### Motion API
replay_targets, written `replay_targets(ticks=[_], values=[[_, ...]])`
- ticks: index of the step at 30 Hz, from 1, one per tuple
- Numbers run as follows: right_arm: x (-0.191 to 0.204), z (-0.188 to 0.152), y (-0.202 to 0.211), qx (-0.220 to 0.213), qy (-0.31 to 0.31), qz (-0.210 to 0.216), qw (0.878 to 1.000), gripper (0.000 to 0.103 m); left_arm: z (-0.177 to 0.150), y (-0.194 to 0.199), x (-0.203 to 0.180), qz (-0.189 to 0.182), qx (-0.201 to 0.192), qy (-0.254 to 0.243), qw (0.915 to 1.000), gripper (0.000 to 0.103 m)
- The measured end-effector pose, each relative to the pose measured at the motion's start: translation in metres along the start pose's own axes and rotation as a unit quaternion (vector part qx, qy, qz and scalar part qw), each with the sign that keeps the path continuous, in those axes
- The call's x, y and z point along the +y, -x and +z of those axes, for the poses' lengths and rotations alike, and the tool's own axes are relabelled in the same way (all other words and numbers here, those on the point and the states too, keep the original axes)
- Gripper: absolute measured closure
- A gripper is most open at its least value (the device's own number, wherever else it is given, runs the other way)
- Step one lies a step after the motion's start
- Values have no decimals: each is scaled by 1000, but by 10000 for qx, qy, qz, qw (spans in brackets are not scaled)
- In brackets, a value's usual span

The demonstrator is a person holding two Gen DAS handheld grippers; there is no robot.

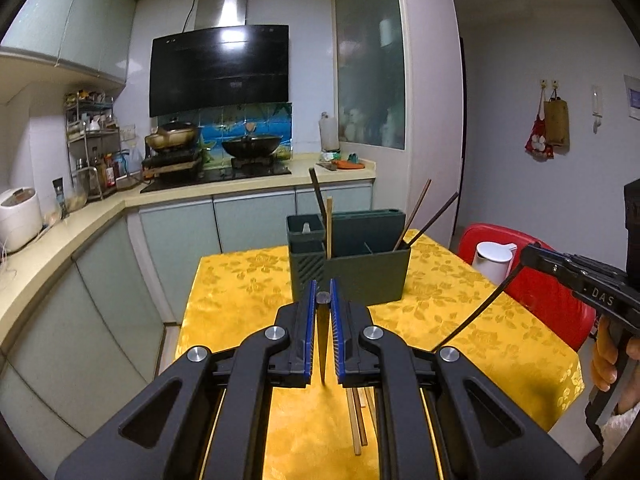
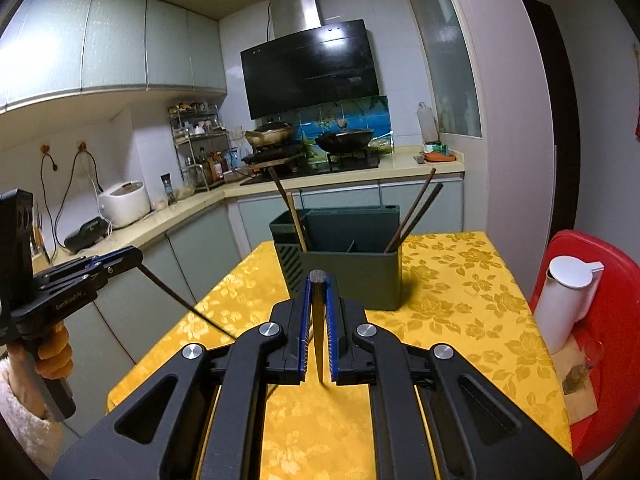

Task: Organize utensils
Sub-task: 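Lift both held chopsticks and carry them over the green holder box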

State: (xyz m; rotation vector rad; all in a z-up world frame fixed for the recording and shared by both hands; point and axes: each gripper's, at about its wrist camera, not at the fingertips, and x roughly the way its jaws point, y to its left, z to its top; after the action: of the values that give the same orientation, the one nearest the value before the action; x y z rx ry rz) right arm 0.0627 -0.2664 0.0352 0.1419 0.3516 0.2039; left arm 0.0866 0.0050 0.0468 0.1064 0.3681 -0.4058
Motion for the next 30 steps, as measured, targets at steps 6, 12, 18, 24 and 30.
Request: replay_targets(ticks=[6, 12, 18, 24, 30], values=[[-6, 19, -12, 84, -25, -50, 9999, 95, 17, -5, -1, 37, -21, -83, 10000, 96], [-15, 33, -27, 302, -123, -41, 9995, 95, 28, -15, 2, -29, 72, -38, 10000, 96], [-23, 52, -36, 398, -209, -37, 9990, 95, 42, -26, 3, -132, 156, -77, 9998, 96], [-30, 80, -45, 390, -122, -137, 9991, 95, 75, -34, -2, -246, 78, -161, 9995, 96], [-33, 117, -53, 271, -32, -240, 9993, 95, 119, -44, -18, -413, -166, -272, 9986, 96]])
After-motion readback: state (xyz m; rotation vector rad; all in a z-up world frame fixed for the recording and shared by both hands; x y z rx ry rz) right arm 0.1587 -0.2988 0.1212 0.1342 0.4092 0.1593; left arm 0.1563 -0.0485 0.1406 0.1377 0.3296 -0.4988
